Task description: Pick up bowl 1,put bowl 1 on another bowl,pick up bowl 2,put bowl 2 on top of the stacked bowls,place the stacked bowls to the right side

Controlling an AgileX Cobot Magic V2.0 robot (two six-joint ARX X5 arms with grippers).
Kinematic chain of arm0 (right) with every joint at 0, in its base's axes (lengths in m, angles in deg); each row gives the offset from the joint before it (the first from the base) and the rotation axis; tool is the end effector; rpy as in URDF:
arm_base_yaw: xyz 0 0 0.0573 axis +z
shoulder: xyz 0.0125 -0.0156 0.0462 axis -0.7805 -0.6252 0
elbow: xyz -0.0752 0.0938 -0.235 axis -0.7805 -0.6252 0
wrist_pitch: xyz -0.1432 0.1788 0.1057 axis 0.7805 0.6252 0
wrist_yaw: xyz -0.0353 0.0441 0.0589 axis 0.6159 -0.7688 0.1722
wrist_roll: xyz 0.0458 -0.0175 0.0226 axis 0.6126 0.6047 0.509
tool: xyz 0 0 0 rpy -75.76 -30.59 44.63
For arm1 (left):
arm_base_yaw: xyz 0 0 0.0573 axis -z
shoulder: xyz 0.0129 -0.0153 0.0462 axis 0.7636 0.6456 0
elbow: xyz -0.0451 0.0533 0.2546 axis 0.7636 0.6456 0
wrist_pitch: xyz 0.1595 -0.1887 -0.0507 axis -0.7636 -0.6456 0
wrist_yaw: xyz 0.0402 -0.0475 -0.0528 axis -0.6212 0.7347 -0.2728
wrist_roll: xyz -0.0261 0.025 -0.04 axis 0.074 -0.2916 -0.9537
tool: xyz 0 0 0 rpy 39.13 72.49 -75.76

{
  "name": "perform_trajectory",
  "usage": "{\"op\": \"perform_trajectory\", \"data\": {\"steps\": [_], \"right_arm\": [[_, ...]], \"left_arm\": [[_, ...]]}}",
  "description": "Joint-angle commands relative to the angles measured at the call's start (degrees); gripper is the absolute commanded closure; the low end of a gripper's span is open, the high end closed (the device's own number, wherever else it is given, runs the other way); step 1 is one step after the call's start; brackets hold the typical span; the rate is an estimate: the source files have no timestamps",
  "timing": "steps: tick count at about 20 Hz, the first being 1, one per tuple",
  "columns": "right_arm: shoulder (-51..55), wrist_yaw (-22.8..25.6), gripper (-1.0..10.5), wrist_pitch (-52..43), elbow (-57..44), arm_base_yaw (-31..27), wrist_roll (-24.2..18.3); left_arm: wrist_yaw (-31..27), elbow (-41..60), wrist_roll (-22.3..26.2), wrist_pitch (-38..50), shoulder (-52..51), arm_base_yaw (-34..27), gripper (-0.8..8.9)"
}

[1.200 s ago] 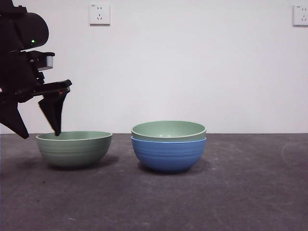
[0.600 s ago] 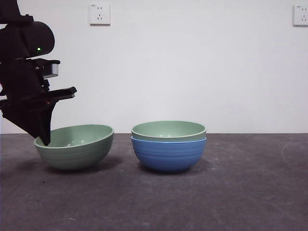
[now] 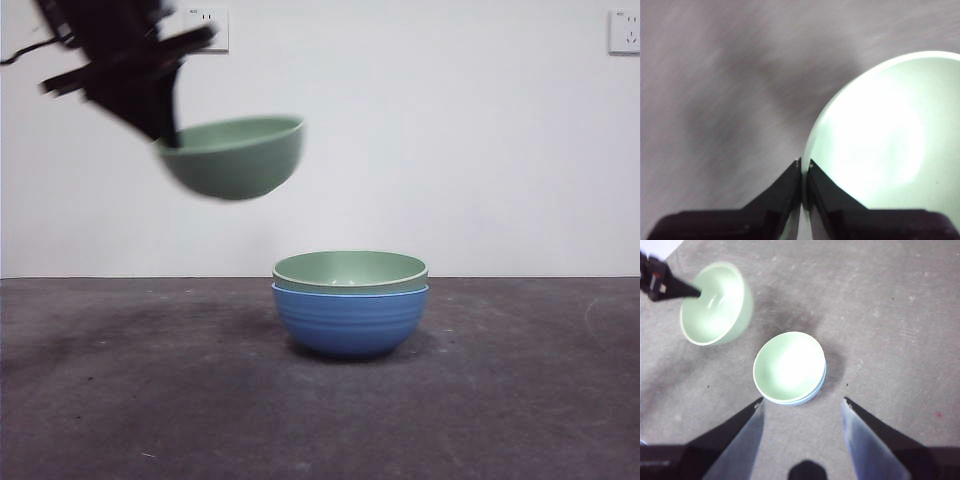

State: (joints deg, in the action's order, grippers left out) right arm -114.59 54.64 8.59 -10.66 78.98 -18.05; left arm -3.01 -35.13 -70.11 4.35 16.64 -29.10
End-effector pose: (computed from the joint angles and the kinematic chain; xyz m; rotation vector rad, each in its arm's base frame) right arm 0.1363 0.0739 0.3827 0.0060 0.6219 0.4996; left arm 0.3142 -0.1211 0.3223 0.0295 0.9136 -0.3625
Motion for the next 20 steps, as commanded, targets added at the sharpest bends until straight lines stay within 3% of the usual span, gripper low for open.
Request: {"op": "perform_trajectory", "data": {"steps": [1,6,20], "right_arm": [[0.0,0.3,6.9,0.2,-0.2,0.0,0.1],[0.0,0.2,6.9,1.5,-0.2,0.0,-0.2],[0.0,0.2,6.9,2.3,-0.2,0.0,-0.2]], "left_arm": [[-0.1,-2.1,0.0,2.0,0.9,4.5,8.21],[-3.2,-2.2,-0.3,6.7,5.8,10.3,8.21],[-1.8,-2.2,-3.0,8.4,18.1,13.3,8.09]]}}
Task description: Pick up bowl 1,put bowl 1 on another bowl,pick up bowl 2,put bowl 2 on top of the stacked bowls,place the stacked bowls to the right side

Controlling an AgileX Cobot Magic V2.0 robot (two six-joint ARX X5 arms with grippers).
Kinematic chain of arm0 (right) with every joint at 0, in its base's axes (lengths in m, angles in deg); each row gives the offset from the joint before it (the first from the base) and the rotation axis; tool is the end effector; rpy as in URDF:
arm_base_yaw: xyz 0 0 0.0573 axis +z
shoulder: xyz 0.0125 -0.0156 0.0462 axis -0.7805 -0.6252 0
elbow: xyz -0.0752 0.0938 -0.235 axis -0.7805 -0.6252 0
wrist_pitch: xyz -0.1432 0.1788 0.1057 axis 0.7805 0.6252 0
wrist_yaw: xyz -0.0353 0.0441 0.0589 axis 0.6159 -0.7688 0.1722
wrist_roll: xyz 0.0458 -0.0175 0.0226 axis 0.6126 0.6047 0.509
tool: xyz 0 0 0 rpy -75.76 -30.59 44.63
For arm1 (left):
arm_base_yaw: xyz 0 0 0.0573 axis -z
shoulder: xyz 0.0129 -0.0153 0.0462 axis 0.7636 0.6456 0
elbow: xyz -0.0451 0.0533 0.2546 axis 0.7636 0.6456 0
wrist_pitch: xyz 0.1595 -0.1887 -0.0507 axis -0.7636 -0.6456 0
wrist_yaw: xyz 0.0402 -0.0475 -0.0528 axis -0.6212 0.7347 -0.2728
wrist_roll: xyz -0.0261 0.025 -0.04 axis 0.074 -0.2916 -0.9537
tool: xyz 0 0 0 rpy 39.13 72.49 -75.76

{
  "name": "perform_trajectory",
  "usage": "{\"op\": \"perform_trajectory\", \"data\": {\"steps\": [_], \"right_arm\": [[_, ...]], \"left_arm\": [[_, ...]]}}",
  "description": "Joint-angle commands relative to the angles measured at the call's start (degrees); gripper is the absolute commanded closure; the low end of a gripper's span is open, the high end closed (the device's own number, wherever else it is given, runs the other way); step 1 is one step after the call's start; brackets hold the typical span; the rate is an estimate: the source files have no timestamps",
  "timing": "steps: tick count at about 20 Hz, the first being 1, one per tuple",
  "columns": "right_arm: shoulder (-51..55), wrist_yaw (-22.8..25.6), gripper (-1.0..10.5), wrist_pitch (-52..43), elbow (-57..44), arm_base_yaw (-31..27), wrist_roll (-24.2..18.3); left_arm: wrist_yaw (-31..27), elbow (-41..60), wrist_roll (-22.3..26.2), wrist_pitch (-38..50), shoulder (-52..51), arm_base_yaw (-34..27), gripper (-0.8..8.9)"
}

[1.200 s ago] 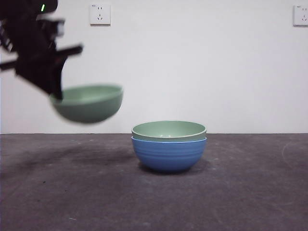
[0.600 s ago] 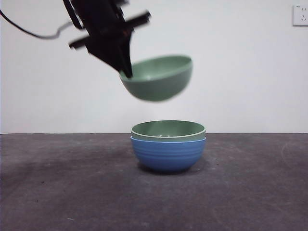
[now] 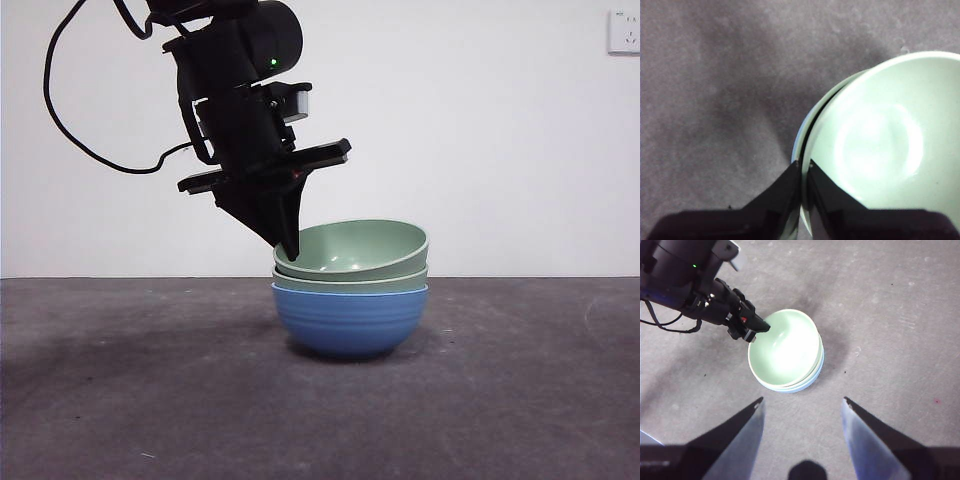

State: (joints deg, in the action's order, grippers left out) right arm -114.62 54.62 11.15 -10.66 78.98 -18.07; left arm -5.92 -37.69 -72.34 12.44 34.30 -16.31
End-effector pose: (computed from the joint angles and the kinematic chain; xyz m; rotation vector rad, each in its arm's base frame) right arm 0.1342 0.0728 0.3791 -0.0041 0.6663 0.4943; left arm 0.3383 -0.2248 0.2349 0.1545 1.0285 -0.4839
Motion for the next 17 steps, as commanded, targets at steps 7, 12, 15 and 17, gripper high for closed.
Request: {"op": "perform_trajectory", "data": {"steps": [7,12,15,17], "right_arm": [[0.0,0.2,6.9,0.6,-0.2,0.0,-0.1],[0.0,0.2,6.9,0.8,-0.2,0.0,0.0],[-0.4,0.2,6.9,1.0,-0.2,0.0,0.4],[-0.9,0.1,6.9,1.0,-0.2,0.0,0.4]], "left_arm": [[3.3,0.3,-0.7,-3.1,0.2,0.7,5.54],[3.1,0.2,-0.7,-4.5,-2.3,0.6,5.54],[2.9,-2.5,-0.3,-8.2,-3.9,0.5,5.53],[2.8,-6.5,1.2,-13.8,-3.9,0.5,5.54]]}}
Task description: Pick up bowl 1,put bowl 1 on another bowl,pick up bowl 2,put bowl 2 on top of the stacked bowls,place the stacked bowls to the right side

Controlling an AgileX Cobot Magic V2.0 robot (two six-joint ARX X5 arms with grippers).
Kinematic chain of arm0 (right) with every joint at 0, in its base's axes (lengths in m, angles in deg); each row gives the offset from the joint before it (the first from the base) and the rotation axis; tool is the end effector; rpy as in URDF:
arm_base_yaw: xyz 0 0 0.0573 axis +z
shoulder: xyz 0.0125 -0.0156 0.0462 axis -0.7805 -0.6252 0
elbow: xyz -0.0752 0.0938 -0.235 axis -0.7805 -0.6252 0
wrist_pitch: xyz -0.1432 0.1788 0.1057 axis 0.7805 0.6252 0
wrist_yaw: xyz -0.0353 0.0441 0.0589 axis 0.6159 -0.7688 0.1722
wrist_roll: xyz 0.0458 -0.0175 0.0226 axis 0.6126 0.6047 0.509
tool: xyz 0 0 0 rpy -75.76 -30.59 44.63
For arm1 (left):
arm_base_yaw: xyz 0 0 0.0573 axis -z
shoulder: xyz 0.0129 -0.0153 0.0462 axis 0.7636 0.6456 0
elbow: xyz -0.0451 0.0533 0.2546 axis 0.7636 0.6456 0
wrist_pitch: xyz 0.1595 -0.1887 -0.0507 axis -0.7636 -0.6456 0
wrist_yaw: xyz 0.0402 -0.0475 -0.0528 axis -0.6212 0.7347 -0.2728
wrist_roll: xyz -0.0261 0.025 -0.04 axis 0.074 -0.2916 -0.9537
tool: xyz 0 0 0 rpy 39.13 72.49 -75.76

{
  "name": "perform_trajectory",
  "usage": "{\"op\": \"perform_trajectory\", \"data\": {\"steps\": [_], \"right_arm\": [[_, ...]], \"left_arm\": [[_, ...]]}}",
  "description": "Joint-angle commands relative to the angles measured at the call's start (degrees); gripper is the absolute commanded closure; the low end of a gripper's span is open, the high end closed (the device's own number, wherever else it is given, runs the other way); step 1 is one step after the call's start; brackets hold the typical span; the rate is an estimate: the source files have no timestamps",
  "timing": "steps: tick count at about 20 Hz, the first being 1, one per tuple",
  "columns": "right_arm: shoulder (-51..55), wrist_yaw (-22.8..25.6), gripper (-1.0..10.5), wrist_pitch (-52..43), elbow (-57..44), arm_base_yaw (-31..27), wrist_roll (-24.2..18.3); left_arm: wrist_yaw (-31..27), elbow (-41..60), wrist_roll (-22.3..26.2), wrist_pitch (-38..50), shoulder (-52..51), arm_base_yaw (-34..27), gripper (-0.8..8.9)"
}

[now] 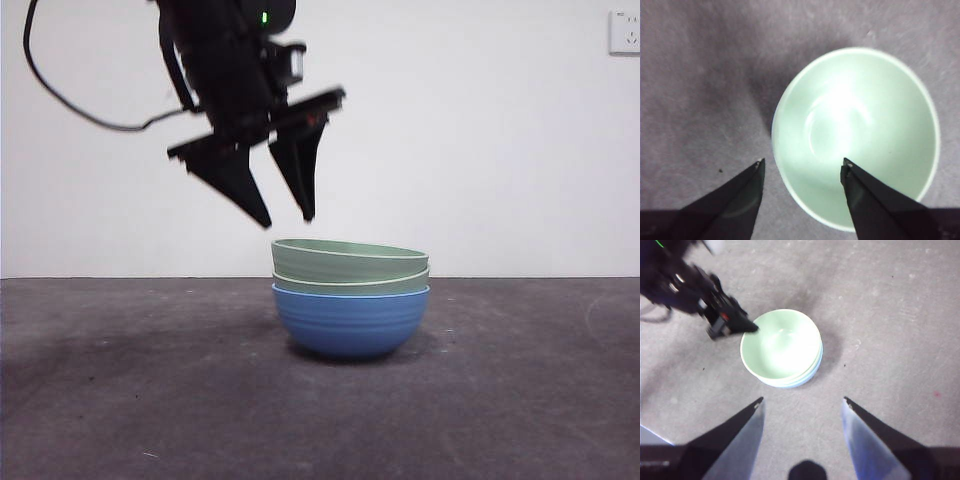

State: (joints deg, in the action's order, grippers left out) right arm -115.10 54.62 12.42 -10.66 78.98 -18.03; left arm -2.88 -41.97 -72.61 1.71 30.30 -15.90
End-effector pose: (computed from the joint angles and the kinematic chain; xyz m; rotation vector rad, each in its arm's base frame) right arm 0.1351 0.0733 0.3763 -0.0101 0.6965 0.4901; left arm 0.3204 -0.2181 0.2745 0.1413 1.0843 -0.5269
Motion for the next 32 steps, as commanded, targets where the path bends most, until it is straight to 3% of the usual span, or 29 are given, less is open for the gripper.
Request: {"op": "perform_trajectory", "data": {"steps": [1,3,6,17,23,28,32], "right_arm": [[-1.0,0.1,6.9,-0.3,-0.2,0.0,0.4],[-2.7,0.1,6.5,-0.3,-0.2,0.0,0.4],[-7.6,0.1,4.3,-1.1,-0.2,0.0,0.4],[-35.8,-1.9,4.4,-19.3,-0.2,-0.6,5.6],[-44.7,-6.3,4.4,-25.5,-0.2,-2.2,9.2],[-49.0,-6.3,4.5,-26.1,-0.2,-2.7,9.4],[-50.1,-6.3,6.0,-26.6,-0.2,-2.7,9.3]], "left_arm": [[-0.5,-4.4,2.0,-5.9,0.1,0.1,5.54],[-1.9,-9.1,2.8,-11.6,-0.2,0.1,5.54],[-5.3,-15.3,4.8,-17.5,-2.8,0.1,5.54],[-6.0,-19.1,6.9,-27.8,-23.2,0.2,5.57],[-6.0,-19.1,6.9,-31.5,-28.2,0.2,5.58],[-5.9,-19.1,6.9,-32.2,-30.8,0.2,5.59],[-5.9,-19.1,6.8,-32.2,-31.3,0.2,5.62]]}}
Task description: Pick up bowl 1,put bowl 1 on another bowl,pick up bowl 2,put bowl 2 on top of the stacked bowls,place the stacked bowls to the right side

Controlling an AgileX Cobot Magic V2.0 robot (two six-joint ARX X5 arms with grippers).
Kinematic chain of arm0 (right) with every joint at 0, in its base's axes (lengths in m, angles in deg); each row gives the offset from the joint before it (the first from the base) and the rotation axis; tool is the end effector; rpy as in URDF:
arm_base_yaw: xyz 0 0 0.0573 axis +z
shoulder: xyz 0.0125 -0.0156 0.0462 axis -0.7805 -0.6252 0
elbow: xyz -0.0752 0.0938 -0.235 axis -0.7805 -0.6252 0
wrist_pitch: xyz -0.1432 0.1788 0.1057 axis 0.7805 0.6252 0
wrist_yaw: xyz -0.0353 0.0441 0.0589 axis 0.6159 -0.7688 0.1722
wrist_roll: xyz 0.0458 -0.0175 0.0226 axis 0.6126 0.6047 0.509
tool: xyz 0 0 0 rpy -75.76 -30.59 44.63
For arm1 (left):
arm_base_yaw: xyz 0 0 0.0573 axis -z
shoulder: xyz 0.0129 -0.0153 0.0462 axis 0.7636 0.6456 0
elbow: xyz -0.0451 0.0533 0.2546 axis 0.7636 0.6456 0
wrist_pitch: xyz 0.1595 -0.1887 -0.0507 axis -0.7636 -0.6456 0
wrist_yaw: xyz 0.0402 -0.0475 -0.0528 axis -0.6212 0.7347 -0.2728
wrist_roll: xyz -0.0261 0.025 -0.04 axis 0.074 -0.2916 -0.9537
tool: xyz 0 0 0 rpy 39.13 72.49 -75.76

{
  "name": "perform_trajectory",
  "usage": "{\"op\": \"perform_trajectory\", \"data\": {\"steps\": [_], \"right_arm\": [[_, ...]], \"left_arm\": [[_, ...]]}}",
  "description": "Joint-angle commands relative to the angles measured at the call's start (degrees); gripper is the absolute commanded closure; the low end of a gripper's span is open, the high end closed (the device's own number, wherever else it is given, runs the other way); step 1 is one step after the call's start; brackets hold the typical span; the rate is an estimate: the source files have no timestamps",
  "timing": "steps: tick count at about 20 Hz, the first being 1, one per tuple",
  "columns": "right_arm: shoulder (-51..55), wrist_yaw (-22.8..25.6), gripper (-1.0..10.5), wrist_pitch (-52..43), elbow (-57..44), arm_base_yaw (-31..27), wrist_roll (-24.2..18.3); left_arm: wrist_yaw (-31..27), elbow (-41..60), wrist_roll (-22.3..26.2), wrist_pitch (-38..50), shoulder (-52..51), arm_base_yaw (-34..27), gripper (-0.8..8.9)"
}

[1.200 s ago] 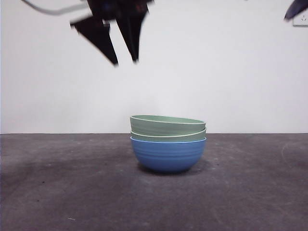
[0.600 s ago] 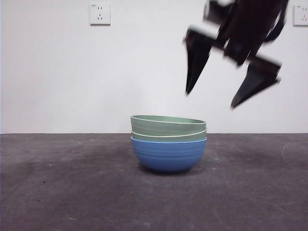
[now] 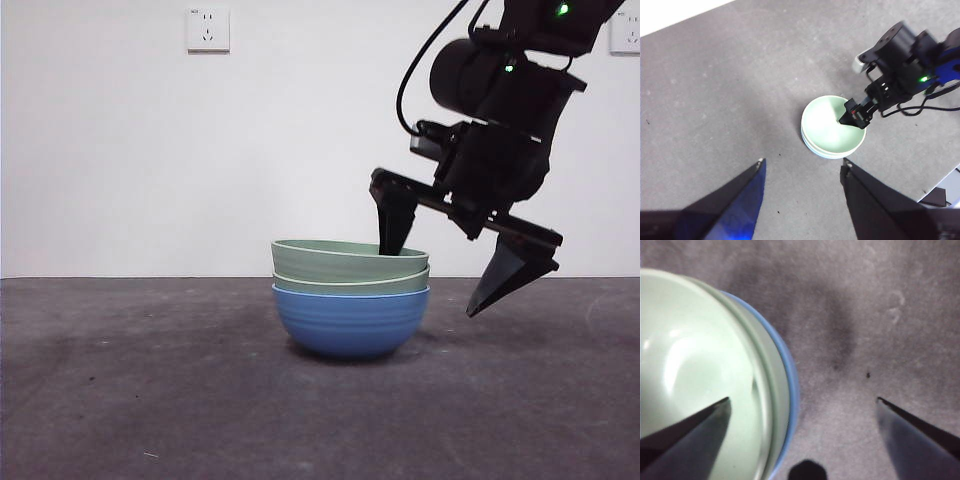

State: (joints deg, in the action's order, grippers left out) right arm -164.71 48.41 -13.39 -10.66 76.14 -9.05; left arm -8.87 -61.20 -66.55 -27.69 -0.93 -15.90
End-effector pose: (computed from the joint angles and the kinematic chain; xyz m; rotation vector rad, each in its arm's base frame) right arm 0.3208 0.1542 0.1900 0.1174 1.1593 0.3896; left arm 0.1504 -0.1003 0.4898 0.1714 0.6809 -0.5304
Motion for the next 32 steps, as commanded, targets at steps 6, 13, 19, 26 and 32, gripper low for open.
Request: {"op": "perform_trajectory", "data": {"steps": [6,13,19,26,32], "right_arm": [[-0.5,-3.6,8.9,-1.4,-0.2,0.0,0.3],[-0.4,-4.3,9.6,-1.4,-0.2,0.0,0.3],[4.2,-4.1,9.6,-1.4,-0.2,-1.7,-1.4],[6.2,-4.0,9.6,-0.7,-0.2,-13.0,-2.3],[3.6,-4.0,9.6,-0.7,-0.2,-19.0,-3.2]], "left_arm": [[0.1,0.2,0.8,-2.8,-0.1,0.2,5.62],[0.3,0.2,0.6,-2.8,-0.1,0.2,5.62],[0.3,0.2,0.6,-2.8,-0.1,0.2,5.62],[0.3,0.2,0.9,-2.8,-0.1,0.2,5.62],[0.3,0.2,0.8,-2.8,-0.1,0.2,5.62]]}}
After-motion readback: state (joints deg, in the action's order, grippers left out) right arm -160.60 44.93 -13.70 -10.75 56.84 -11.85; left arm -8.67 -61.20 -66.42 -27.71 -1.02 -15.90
